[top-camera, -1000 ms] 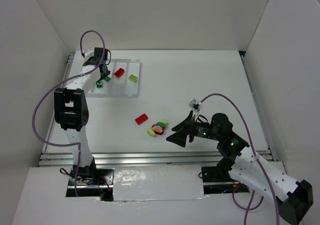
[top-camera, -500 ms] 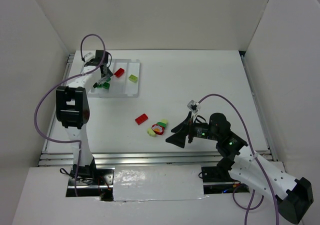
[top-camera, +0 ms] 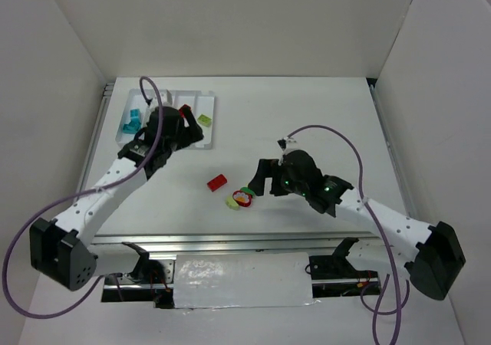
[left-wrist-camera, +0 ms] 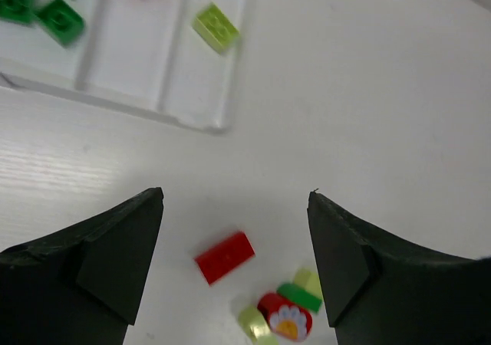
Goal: Sort the legos into containers by color
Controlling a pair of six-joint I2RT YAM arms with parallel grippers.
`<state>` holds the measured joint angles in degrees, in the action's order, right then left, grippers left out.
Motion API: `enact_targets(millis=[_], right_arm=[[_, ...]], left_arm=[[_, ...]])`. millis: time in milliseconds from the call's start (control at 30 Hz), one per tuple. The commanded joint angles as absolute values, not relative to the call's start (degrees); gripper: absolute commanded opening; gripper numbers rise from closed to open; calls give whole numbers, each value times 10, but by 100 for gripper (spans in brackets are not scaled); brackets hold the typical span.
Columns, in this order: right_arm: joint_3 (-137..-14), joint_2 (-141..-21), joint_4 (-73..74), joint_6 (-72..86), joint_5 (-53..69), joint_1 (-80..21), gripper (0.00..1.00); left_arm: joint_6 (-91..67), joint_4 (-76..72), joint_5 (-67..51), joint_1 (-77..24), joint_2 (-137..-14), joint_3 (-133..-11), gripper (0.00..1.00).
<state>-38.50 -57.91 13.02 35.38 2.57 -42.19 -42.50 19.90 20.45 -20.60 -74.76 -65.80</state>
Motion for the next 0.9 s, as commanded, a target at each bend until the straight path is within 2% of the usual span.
enact_targets(millis=[0, 200, 433, 667, 867], right_arm=[[-455, -631, 202, 341, -95, -460, 100], [-528, -757, 272, 458, -203, -470, 100], [-587, -856, 271, 555, -249, -500, 100], [-634, -957, 273, 578, -253, -504, 91], [-635, -991, 275, 598, -265, -504, 83]], left_arm=[[-390, 178, 135, -276, -696, -585, 89], [-403, 199, 100, -361, -578, -483, 93], [-386, 278, 98, -376, -416, -461, 98], [-356, 323, 99, -376, -383, -458, 99], [-351, 294, 47, -377, -367, -438, 100]])
